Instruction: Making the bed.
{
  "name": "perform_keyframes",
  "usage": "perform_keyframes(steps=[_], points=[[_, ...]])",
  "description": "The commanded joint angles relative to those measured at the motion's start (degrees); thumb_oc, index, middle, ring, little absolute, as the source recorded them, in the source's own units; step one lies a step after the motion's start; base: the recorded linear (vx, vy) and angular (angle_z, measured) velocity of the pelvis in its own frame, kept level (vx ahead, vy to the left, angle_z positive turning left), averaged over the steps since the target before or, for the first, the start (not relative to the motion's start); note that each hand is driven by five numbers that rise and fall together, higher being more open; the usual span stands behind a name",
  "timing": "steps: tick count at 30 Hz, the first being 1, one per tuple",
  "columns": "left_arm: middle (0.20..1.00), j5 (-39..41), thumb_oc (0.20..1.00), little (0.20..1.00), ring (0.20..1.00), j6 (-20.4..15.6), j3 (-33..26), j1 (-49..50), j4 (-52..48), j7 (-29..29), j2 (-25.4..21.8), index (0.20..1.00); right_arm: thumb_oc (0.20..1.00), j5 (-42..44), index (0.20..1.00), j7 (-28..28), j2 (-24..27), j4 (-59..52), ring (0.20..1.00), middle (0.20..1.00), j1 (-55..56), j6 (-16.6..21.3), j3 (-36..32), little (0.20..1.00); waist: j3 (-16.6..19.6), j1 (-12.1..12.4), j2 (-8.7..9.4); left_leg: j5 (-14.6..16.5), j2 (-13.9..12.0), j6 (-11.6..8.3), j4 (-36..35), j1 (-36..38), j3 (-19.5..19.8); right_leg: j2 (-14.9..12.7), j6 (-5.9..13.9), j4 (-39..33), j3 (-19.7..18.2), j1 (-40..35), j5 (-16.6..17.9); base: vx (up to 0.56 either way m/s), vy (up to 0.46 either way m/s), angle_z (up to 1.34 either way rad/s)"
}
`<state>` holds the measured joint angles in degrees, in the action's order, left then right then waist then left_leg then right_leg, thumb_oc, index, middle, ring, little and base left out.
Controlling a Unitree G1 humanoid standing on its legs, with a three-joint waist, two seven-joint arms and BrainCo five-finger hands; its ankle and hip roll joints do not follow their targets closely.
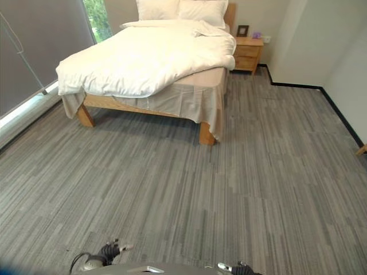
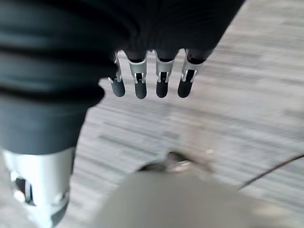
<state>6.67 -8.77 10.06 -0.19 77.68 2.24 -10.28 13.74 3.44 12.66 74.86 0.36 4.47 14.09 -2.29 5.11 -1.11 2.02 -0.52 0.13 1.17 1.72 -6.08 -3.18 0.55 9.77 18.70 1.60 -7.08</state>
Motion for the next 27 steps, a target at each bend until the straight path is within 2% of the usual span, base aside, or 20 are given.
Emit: perform_keyframes(steps=[1, 3, 7, 8, 10, 11, 14, 16, 17, 19, 22, 24, 27], points=[[1.000, 0.91, 1.000, 1.000, 1.000, -0.59, 0.08, -3.86, 1.20, -0.94, 0.12, 1.000, 1.000, 1.27, 1.000, -0.48, -0.96, 1.04, 1.000, 1.000, -3.33, 1.78, 1.89, 1.000, -0.94, 0.21, 2.02, -6.65, 0.84, -2.73, -5.88, 0.91, 1.54, -1.39, 3.70, -12.64, -0.98, -8.07, 6.68, -0.02, 0.061, 0.08], [1.000, 0.07, 1.000, 1.000, 1.000, -0.92, 0.51, -3.94, 0.82, -0.81, -0.32, 1.000, 1.000, 1.43, 1.000, -0.76, -0.93, 1.30, 1.000, 1.000, -3.32, 1.77, 1.78, 1.000, -0.75, 0.31, 2.12, -6.36, 1.21, -2.39, -6.12, 1.10, 1.95, -1.56, 3.81, -12.40, -1.39, -7.89, 6.73, -0.02, 0.097, 0.11], [1.000, 1.99, 1.000, 1.000, 1.000, -1.99, -0.32, -5.48, -0.80, 1.58, -1.14, 1.000, 1.000, 8.98, 1.000, -0.46, -1.60, -1.49, 1.000, 1.000, -4.25, 3.11, -0.93, 1.000, -0.13, 0.37, 2.60, -5.27, 1.92, -1.51, -6.17, 1.81, 1.55, -1.99, 4.39, -11.75, -3.14, -7.67, 7.02, 0.01, 0.129, -0.01], [1.000, 7.42, 1.000, 1.000, 1.000, -3.48, -0.63, -7.94, -6.41, 2.58, -2.66, 1.000, 1.000, 13.70, 1.000, -0.84, -0.39, -5.55, 1.000, 1.000, -6.23, 4.13, -1.85, 1.000, 0.05, 0.30, 3.16, -4.59, 2.13, -1.15, -6.17, 2.18, 0.77, -2.09, 4.95, -11.40, -4.51, -7.11, 7.53, 0.00, 0.106, -0.15], [1.000, 8.78, 1.000, 1.000, 1.000, -3.68, -0.59, -8.47, -8.72, 2.85, -3.18, 1.000, 1.000, 14.65, 1.000, -0.67, 0.09, -8.60, 1.000, 1.000, -6.74, 4.35, -1.83, 1.000, 0.00, 0.19, 3.26, -4.57, 2.11, -1.09, -6.17, 2.24, 0.55, -2.08, 5.06, -11.26, -4.92, -6.86, 7.69, -0.02, 0.074, -0.23], [1.000, 10.50, 1.000, 1.000, 1.000, -3.93, -0.24, -9.59, -14.46, 3.28, -4.65, 1.000, 1.000, 14.81, 1.000, 0.19, 1.31, -15.00, 1.000, 1.000, -7.53, 4.88, -1.55, 1.000, -0.20, -0.11, 3.55, -4.45, 2.09, -0.95, -6.17, 2.32, -0.11, -2.00, 5.37, -11.18, -5.80, -6.43, 8.10, -0.04, 0.067, -0.33], [1.000, 11.49, 1.000, 1.000, 1.000, -4.00, -0.26, -10.27, -24.38, 4.70, -7.07, 1.000, 1.000, 13.31, 1.000, 1.21, 3.26, -25.62, 1.000, 1.000, -7.99, 5.39, -1.48, 1.000, -0.56, -0.55, 3.58, -4.26, 2.04, -0.73, -6.17, 2.52, -1.15, -1.99, 5.82, -11.26, -7.00, -5.97, 8.73, -0.02, 0.067, -0.32], [1.000, 10.20, 1.000, 1.000, 1.000, -4.03, -0.89, -9.01, -35.58, 6.09, -9.21, 1.000, 1.000, 11.87, 1.000, 1.90, 4.72, -35.83, 1.000, 1.000, -6.61, 5.93, -2.26, 1.000, -0.76, -0.70, 3.64, -4.08, 1.98, -0.54, -6.17, 2.64, -1.71, -2.08, 6.16, -11.28, -7.63, -5.64, 9.02, -0.01, 0.064, -0.22], [1.000, 10.19, 1.000, 1.000, 1.000, -4.03, -0.88, -9.01, -35.59, 6.09, -9.21, 1.000, 1.000, 11.87, 1.000, 1.90, 4.72, -35.84, 1.000, 1.000, -6.60, 5.92, -2.26, 1.000, -0.76, -0.70, 3.64, -4.07, 1.98, -0.54, -6.17, 2.64, -1.71, -2.08, 6.16, -11.28, -7.63, -5.64, 9.02, 0.01, 0.051, -0.20], [1.000, 12.21, 1.000, 1.000, 1.000, -4.14, -1.60, -6.66, -43.61, 5.62, -9.67, 1.000, 1.000, 10.41, 1.000, 2.08, 5.37, -41.53, 1.000, 1.000, -4.76, 6.66, -3.40, 1.000, -1.05, -0.43, 3.78, -3.77, 2.12, -0.17, -6.17, 2.92, -1.94, -2.39, 6.57, -11.16, -7.90, -5.59, 9.25, 0.01, 0.074, -0.14], [1.000, 12.74, 1.000, 1.000, 1.000, -4.35, -2.36, -4.95, -50.73, 4.97, -10.17, 1.000, 1.000, 9.57, 1.000, 1.14, 5.91, -48.39, 1.000, 1.000, -3.65, 7.36, -3.68, 1.000, -1.49, -0.11, 3.76, -3.40, 2.40, 0.35, -6.17, 2.97, -1.86, -2.98, 7.08, -9.84, -7.93, -4.96, 9.11, 0.00, 0.090, -0.02], [1.000, 13.10, 1.000, 1.000, 1.000, -4.53, -2.21, -4.52, -51.72, 4.74, -10.08, 1.000, 1.000, 9.11, 1.000, 0.65, 5.97, -49.66, 1.000, 1.000, -3.30, 7.47, -3.36, 1.000, -1.61, 0.02, 3.75, -3.28, 2.50, 0.58, -6.17, 3.04, -1.78, -3.23, 7.14, -8.78, -8.10, -4.57, 8.92, -0.02, 0.085, 0.00], [1.000, 13.94, 1.000, 1.000, 1.000, -4.81, -2.18, -3.81, -54.61, 3.82, -10.15, 1.000, 1.000, 3.59, 1.000, -0.12, 7.48, -56.10, 1.000, 1.000, -2.83, 7.63, -2.12, 1.000, -3.03, -0.49, 3.19, -3.01, 2.60, 1.64, -6.17, 3.41, -1.27, -3.99, 7.50, -1.41, -9.79, -1.30, 8.77, -0.04, 0.106, -0.04]])
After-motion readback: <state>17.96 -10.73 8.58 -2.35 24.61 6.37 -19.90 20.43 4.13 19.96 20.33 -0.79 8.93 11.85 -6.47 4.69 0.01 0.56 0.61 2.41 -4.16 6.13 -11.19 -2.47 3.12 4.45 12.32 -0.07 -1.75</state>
